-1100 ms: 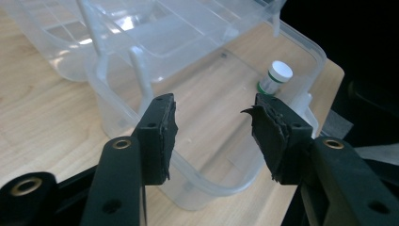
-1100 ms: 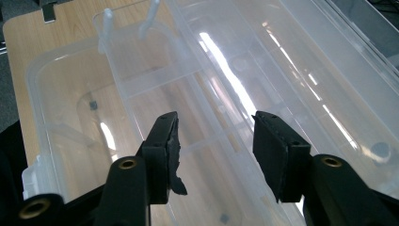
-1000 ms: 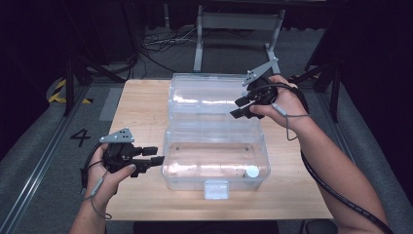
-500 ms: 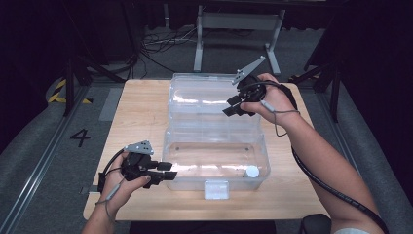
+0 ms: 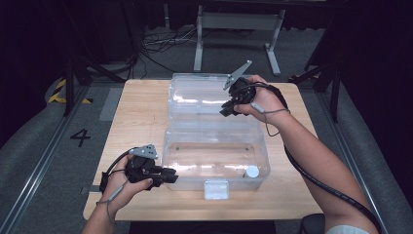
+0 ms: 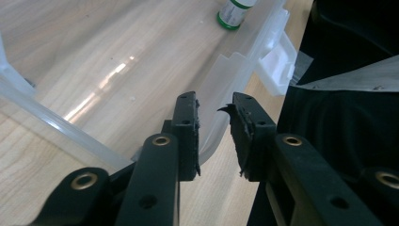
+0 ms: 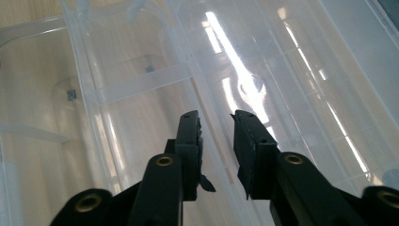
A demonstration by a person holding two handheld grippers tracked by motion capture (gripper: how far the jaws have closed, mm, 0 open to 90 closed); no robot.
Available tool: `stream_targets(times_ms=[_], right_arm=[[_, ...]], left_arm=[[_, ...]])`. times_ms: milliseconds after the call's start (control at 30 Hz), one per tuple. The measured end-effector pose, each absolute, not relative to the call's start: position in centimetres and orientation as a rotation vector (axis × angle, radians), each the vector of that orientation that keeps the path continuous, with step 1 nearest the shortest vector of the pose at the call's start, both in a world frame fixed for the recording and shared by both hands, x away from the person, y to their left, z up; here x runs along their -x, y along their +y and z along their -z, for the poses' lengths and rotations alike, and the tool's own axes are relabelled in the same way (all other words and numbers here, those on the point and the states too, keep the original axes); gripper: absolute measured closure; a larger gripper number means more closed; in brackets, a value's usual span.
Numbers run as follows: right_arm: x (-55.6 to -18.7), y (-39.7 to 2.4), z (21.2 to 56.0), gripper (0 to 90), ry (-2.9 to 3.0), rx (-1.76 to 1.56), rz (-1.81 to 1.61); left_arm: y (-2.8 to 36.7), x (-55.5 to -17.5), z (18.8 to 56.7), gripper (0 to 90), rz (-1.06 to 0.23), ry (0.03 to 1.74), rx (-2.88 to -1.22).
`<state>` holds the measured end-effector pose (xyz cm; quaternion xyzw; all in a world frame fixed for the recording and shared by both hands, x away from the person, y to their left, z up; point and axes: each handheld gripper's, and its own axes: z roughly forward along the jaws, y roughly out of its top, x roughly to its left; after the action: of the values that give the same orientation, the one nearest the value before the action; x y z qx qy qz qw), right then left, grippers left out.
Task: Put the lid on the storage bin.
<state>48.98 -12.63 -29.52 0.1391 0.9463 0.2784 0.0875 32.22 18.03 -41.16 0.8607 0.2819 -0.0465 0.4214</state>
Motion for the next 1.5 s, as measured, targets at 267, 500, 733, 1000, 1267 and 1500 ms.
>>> stream_targets(times_ms=[267,500,733,1000,1267,1500], right_arm=[[-48.4,-12.9,29.5,83.2,2.806,-0.4,-0.844],[-47.3,-13.0,29.2,84.5,2.814,-0.364,-0.853],[-45.9,-13.0,28.8,85.3,2.814,-0.304,-0.845],[-44.8,-13.0,28.6,85.8,2.816,-0.274,-0.826],[-44.0,-12.9,28.5,86.1,2.819,-0.249,-0.801],[-43.4,-12.8,28.4,86.5,2.823,-0.233,-0.787]], left_arm=[[18.0,-32.3,41.2,76.1,0.133,0.697,-2.151],[18.1,-32.4,41.2,76.4,0.152,0.707,-2.145],[18.0,-32.4,41.1,76.3,0.15,0.696,-2.164],[18.0,-32.5,41.1,76.3,0.153,0.696,-2.166],[18.0,-32.5,41.1,76.3,0.15,0.696,-2.169],[18.0,-32.5,41.1,76.3,0.152,0.696,-2.169]])
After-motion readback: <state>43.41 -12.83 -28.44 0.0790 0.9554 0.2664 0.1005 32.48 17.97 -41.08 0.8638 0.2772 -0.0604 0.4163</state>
